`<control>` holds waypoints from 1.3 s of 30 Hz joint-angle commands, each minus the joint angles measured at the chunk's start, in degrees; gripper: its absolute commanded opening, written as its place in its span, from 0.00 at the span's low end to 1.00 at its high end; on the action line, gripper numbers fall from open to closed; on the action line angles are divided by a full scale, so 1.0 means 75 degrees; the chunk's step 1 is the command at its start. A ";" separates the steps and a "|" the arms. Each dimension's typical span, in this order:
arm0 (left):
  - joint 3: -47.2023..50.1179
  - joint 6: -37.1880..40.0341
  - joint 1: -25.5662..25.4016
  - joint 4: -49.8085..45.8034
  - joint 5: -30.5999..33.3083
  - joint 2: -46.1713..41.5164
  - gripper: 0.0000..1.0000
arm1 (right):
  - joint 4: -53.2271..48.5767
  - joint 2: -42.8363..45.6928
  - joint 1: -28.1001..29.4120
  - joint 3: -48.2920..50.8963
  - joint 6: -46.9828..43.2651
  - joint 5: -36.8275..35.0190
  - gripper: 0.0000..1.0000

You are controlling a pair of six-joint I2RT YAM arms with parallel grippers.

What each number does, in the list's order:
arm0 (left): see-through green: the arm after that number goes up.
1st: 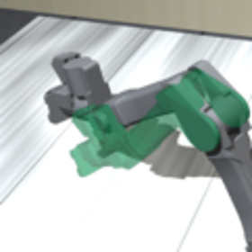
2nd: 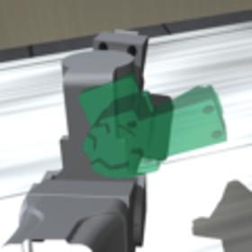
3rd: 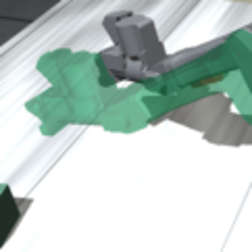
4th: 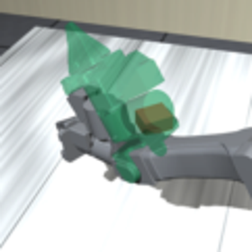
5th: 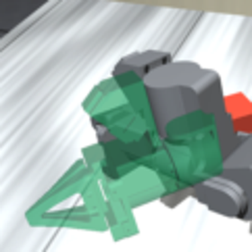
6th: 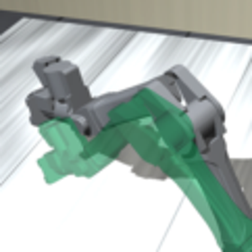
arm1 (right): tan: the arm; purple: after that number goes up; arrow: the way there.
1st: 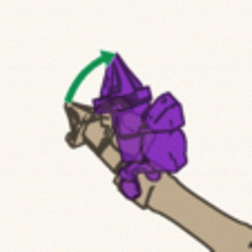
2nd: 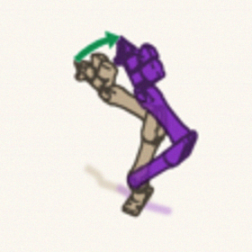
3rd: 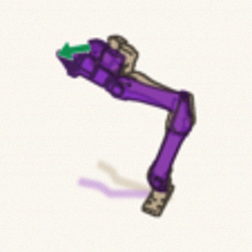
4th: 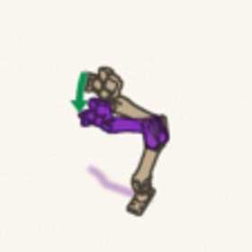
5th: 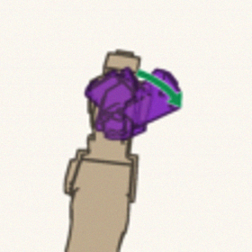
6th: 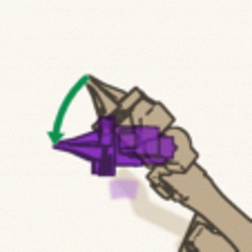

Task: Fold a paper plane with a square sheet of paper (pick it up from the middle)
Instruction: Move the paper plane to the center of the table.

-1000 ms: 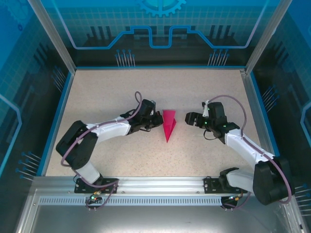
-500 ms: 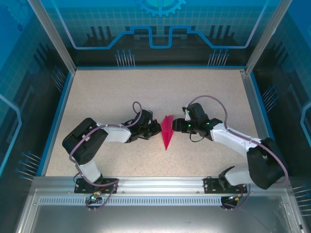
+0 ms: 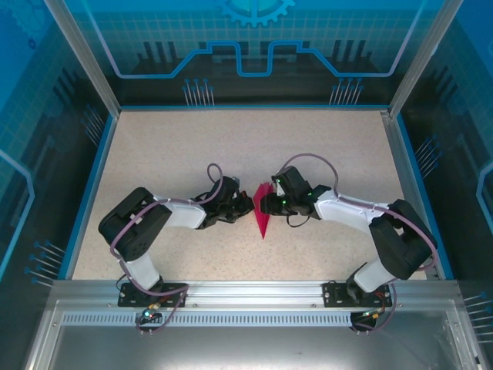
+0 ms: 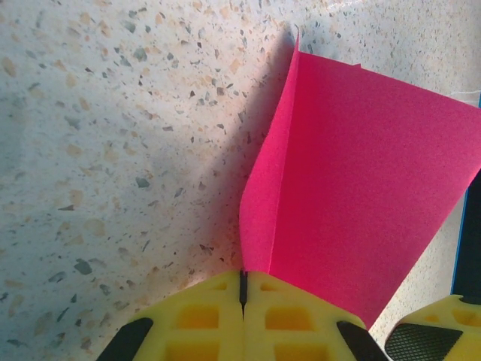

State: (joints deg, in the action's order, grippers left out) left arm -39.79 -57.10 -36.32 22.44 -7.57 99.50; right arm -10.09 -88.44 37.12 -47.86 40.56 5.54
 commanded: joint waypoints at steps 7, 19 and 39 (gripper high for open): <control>0.0191 -0.0128 0.0049 0.0149 0.0055 -0.0009 0.00 | -0.0355 -0.0512 0.0230 -0.0298 0.0030 -0.0001 0.47; 0.0307 -0.0231 0.0098 0.0219 0.0096 0.0071 0.00 | -0.0442 -0.0810 0.0368 -0.0299 -0.0098 0.0025 0.56; 0.0454 -0.0273 0.0152 0.0349 0.0026 0.0081 0.00 | -0.0864 -0.0776 0.0716 -0.0294 0.0582 -0.1064 0.51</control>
State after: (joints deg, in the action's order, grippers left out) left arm -37.32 -58.61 -35.73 23.94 -7.38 99.98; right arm -13.63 -94.96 40.99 -49.10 42.52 1.56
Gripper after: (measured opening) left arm 0.066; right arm 0.513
